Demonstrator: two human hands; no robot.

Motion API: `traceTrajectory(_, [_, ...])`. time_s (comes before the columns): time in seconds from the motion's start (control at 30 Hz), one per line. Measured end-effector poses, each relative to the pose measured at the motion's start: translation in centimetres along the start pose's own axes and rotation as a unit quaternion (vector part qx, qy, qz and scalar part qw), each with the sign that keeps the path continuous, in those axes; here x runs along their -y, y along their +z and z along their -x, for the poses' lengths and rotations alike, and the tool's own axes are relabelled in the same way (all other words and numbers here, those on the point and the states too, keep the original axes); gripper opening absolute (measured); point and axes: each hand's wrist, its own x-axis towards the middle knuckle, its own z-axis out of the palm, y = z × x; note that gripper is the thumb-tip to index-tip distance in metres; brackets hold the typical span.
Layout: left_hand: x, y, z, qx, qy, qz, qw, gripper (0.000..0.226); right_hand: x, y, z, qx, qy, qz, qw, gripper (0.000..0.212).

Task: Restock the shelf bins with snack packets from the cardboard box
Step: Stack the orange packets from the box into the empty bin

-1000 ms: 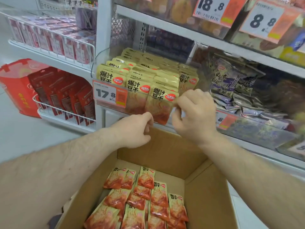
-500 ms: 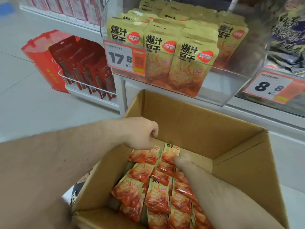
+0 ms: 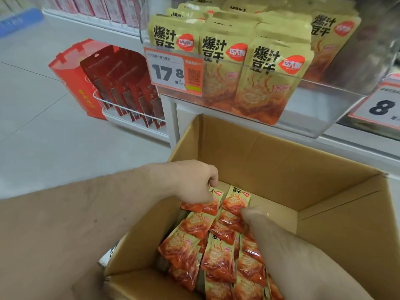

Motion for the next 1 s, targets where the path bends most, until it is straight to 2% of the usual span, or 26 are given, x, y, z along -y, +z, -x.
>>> traceTrajectory(0.13, [-0.3, 0.8, -0.1, 0.015, 0.006, 0.010, 1.000, 0.031, 0.6, 1.3, 0.3, 0.016, -0.010, 0.003, 1.000, 0.041])
traceTrajectory(0.2, [-0.1, 0.6, -0.2, 0.019, -0.004, 0.021, 1.000, 0.030, 1.3, 1.5, 0.1, 0.010, -0.013, -0.018, 1.000, 0.029])
traceTrajectory(0.27, [0.1, 0.2, -0.3, 0.017, -0.017, 0.062, 0.998, 0.029, 1.4, 1.7, 0.0, 0.019, 0.010, -0.115, 0.993, 0.016])
traceTrajectory(0.33, [0.4, -0.1, -0.4, 0.009, -0.038, 0.107, 0.993, 0.029, 1.2, 1.2, 1.3, 0.116, 0.035, -0.245, 0.962, 0.010])
traceTrajectory(0.43, [0.6, -0.1, -0.6, -0.027, -0.085, 0.197, 0.976, 0.028, 1.2, -0.6, 4.3, 0.303, 0.025, -0.341, 0.890, 0.017])
traceTrajectory(0.5, [0.3, -0.1, -0.4, -0.048, -0.144, 0.249, 0.956, 0.041, 1.5, -2.0, 7.3, 0.408, -0.018, -0.360, 0.839, 0.024])
traceTrajectory(0.57, [0.0, 0.0, -0.1, -0.047, -0.192, 0.316, 0.928, 0.059, 2.0, -2.5, 10.6, 0.476, -0.067, -0.359, 0.800, 0.028])
traceTrajectory(0.6, [-0.2, 0.2, -0.1, -0.045, -0.203, 0.366, 0.907, 0.058, 2.3, -2.7, 11.9, 0.503, -0.086, -0.355, 0.783, 0.030])
traceTrajectory(0.67, [-0.2, 0.4, -0.2, -0.059, -0.205, 0.446, 0.870, 0.032, 2.9, -2.7, 13.4, 0.561, -0.115, -0.345, 0.743, 0.036])
traceTrajectory(0.7, [-0.2, 0.4, -0.3, -0.071, -0.202, 0.457, 0.863, 0.020, 3.0, -2.8, 13.6, 0.584, -0.120, -0.343, 0.726, 0.036])
traceTrajectory(0.73, [-0.1, 0.4, -0.2, -0.083, -0.197, 0.458, 0.863, 0.018, 3.0, -2.7, 13.5, 0.591, -0.114, -0.342, 0.722, 0.034])
traceTrajectory(0.77, [0.0, 0.3, -0.2, -0.092, -0.189, 0.456, 0.865, 0.022, 2.7, -2.4, 12.9, 0.569, -0.094, -0.337, 0.744, 0.031])
traceTrajectory(0.8, [0.1, 0.2, -0.1, -0.095, -0.179, 0.449, 0.870, 0.025, 2.4, -1.7, 12.1, 0.508, -0.064, -0.323, 0.796, 0.029])
traceTrajectory(0.87, [0.2, 0.0, 0.2, -0.092, -0.167, 0.427, 0.884, 0.027, 1.2, 0.6, 10.1, 0.331, -0.013, -0.234, 0.914, 0.022])
traceTrajectory(0.9, [0.3, 0.0, 0.3, -0.090, -0.162, 0.415, 0.891, 0.029, 0.6, 1.9, 9.2, 0.263, 0.000, -0.172, 0.949, 0.015])
traceTrajectory(0.97, [0.6, 0.1, 0.3, -0.090, -0.155, 0.387, 0.904, 0.031, -0.3, 4.7, 8.4, 0.226, 0.034, -0.095, 0.969, 0.006])
traceTrajectory(1.0, [0.7, 0.0, 0.3, -0.091, -0.154, 0.376, 0.909, 0.033, -0.6, 5.9, 8.1, 0.226, 0.055, -0.088, 0.969, 0.010])
